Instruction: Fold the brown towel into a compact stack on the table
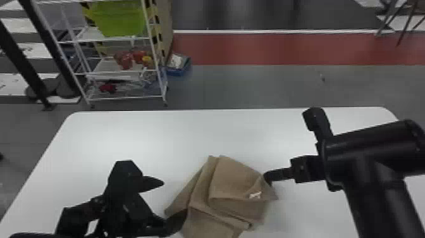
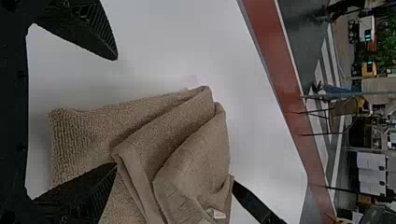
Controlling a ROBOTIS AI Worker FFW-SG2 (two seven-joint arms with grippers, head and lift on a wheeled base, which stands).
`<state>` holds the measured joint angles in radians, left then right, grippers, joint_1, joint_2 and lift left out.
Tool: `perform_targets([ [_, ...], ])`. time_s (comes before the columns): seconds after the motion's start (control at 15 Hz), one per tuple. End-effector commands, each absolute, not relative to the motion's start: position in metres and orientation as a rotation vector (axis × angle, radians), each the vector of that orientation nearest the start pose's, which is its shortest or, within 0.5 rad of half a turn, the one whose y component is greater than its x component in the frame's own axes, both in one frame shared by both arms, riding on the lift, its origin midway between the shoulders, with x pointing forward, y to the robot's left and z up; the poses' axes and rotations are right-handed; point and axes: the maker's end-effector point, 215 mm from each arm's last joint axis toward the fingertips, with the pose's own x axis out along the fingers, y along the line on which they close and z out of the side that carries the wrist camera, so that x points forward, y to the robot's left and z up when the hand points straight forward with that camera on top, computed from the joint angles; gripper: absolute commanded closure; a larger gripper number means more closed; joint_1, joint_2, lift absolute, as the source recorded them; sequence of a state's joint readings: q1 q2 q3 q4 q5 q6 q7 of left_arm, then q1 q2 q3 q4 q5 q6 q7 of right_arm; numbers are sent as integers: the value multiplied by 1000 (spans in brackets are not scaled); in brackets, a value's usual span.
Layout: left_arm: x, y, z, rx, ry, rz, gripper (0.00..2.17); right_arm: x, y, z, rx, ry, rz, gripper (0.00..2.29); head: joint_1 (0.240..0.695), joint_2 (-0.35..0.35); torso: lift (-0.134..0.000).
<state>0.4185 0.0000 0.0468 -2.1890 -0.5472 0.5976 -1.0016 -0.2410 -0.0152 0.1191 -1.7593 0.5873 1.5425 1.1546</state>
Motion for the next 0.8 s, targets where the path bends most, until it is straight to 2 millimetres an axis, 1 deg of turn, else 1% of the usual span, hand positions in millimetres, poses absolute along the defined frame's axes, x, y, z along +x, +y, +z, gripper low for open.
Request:
perform_targets([
  [0.0, 381, 156, -436, 267, 604, -706, 70, 460, -126, -456, 237, 1169, 576, 1659, 695, 39, -119],
  [0.13, 381, 156, -436, 267, 603, -707, 70, 459, -117, -455, 250, 1168, 603, 1659, 695, 39, -119],
  [0.27, 379, 160, -436, 265, 609, -700, 70, 439, -106, -455, 279, 1169, 657, 1656, 695, 45, -119],
  [0.33, 379, 165, -436, 266, 611, -690, 70, 429, -105, -451, 285, 1154, 680, 1659, 695, 62, -119],
  [0.4, 380, 166, -436, 266, 611, -689, 70, 417, -104, -447, 295, 1141, 704, 1656, 695, 73, -119],
  [0.47, 380, 166, -436, 267, 611, -687, 70, 404, -102, -438, 305, 1119, 736, 1656, 695, 82, -119],
  [0.53, 381, 166, -437, 266, 612, -688, 70, 393, -107, -433, 296, 1103, 739, 1642, 695, 91, -119],
  [0.6, 382, 166, -437, 266, 612, -688, 70, 388, -115, -429, 278, 1088, 730, 1642, 695, 97, -119],
  [0.67, 383, 166, -436, 266, 609, -689, 70, 385, -121, -424, 260, 1071, 724, 1642, 695, 95, -119],
  [0.73, 384, 169, -435, 267, 608, -683, 70, 384, -123, -421, 253, 1060, 721, 1642, 695, 85, -119],
])
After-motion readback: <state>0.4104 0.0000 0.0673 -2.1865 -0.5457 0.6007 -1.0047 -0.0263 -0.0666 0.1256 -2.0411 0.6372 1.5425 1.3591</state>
